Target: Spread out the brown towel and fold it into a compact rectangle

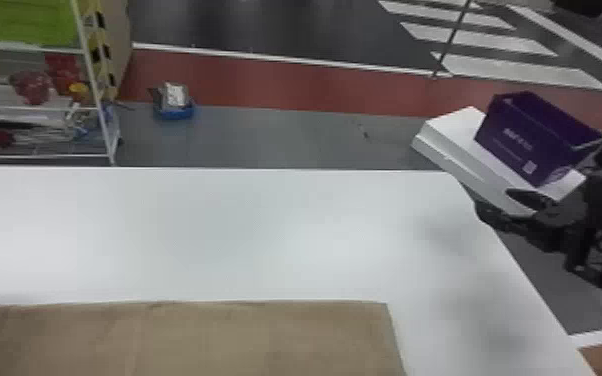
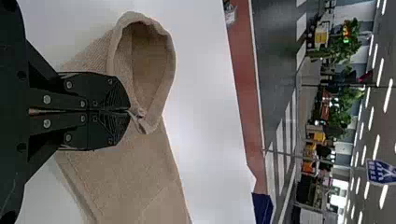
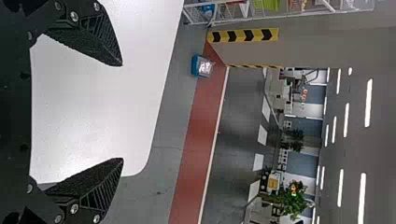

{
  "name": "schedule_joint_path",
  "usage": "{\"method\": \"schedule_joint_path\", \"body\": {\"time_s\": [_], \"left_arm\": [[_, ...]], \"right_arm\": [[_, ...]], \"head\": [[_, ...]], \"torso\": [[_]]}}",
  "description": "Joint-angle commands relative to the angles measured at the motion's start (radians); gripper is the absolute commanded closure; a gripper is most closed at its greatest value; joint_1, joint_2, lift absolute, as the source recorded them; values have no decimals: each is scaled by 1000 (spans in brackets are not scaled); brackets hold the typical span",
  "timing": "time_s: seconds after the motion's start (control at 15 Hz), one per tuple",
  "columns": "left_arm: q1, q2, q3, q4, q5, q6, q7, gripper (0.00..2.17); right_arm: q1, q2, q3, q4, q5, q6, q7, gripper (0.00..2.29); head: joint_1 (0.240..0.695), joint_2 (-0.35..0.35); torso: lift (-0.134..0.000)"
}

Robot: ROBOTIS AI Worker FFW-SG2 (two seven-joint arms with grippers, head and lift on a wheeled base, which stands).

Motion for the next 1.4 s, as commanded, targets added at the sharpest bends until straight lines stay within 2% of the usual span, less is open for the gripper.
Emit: {"method": "schedule_joint_path", "body": {"time_s": [0.0, 0.2, 0.4, 0.6, 0.93, 1.13, 1.2, 1.27, 1.33], "left_arm": [[48, -3, -38, -42, 30, -38, -2, 1882], [77, -3, -87, -98, 65, -35, -16, 1882], [112, -3, -179, -148, 67, -22, -17, 1882], [140, -3, -274, -168, 64, -13, -14, 1882], [155, -3, -460, -174, 12, -4, 24, 1882], [149, -3, -566, -161, -28, -4, 78, 1821], [147, -3, -596, -148, -42, -7, 76, 1166], [147, -3, -622, -144, -54, -7, 70, 178], [147, -3, -645, -138, -61, -7, 69, -2]], "right_arm": [[0, 0, -1, 0, -1, 0, 0, 174], [2, 0, 0, 0, 1, 0, 0, 174], [5, 0, 0, 0, 1, 0, 0, 174], [5, 0, -1, 0, -1, -3, 0, 174], [5, 1, 8, 8, -1, -28, -5, 174], [5, 1, 9, 15, 1, -34, -6, 174], [5, 1, 9, 15, 1, -34, -6, 174], [5, 1, 9, 17, 1, -37, -6, 174], [5, 1, 9, 18, 1, -37, -6, 174]], "head": [[695, -256], [695, -305], [695, -346], [695, -350], [695, -350], [695, -350], [695, -350], [695, -350], [695, -350]], "torso": [[-124], [-124], [-124], [-124], [-124], [-124], [-124], [-124], [-124]]}}
